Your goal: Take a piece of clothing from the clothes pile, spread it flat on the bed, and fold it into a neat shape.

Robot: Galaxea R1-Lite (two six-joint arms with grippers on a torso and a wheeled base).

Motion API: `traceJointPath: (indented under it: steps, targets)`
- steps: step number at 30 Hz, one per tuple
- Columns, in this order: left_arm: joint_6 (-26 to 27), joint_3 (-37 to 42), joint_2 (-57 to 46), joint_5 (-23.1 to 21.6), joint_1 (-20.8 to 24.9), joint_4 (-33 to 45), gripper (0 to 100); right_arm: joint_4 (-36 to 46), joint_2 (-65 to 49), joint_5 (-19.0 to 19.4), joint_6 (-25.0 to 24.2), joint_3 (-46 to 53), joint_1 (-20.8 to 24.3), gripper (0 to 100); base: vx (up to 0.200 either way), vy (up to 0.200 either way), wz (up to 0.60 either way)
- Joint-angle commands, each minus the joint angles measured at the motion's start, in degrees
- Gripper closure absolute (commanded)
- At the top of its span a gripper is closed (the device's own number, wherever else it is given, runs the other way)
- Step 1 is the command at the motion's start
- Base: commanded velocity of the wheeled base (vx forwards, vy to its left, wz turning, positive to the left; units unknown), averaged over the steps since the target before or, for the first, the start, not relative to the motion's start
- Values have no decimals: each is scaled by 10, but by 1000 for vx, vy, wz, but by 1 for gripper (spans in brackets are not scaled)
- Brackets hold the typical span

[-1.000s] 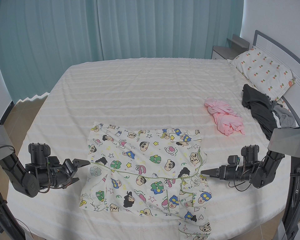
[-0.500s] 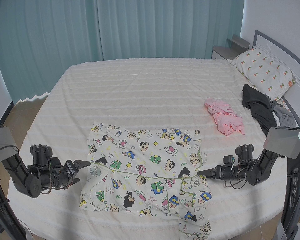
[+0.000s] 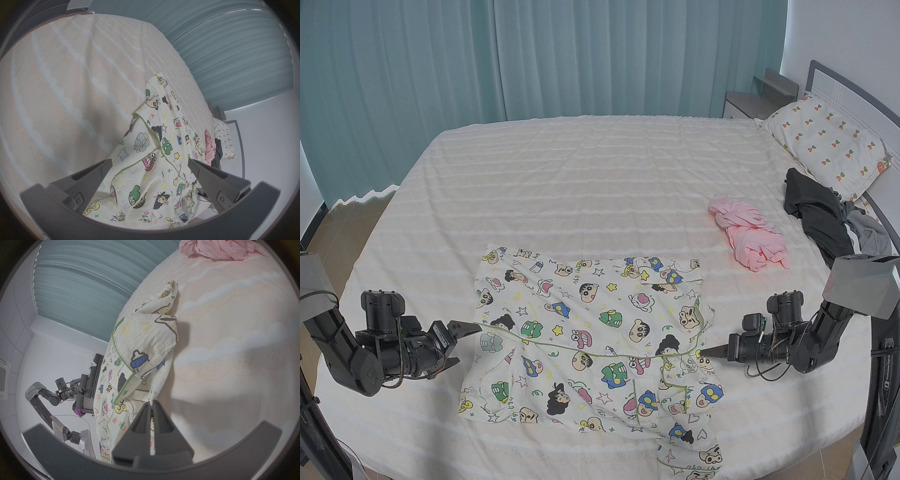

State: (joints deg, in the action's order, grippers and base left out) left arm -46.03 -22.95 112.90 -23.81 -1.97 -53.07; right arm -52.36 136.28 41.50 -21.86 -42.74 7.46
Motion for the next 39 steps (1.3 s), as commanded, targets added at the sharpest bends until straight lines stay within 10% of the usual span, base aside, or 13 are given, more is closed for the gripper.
traceJointPath:
  steps: [1, 39]
  targets:
    - [0, 0, 1, 0, -1, 0, 0, -2, -19, 1, 2, 16, -3, 100, 0, 0, 0]
    - [9, 10, 27, 31, 4, -38, 0, 3, -80, -48, 82, 100, -133, 100, 0, 0, 0]
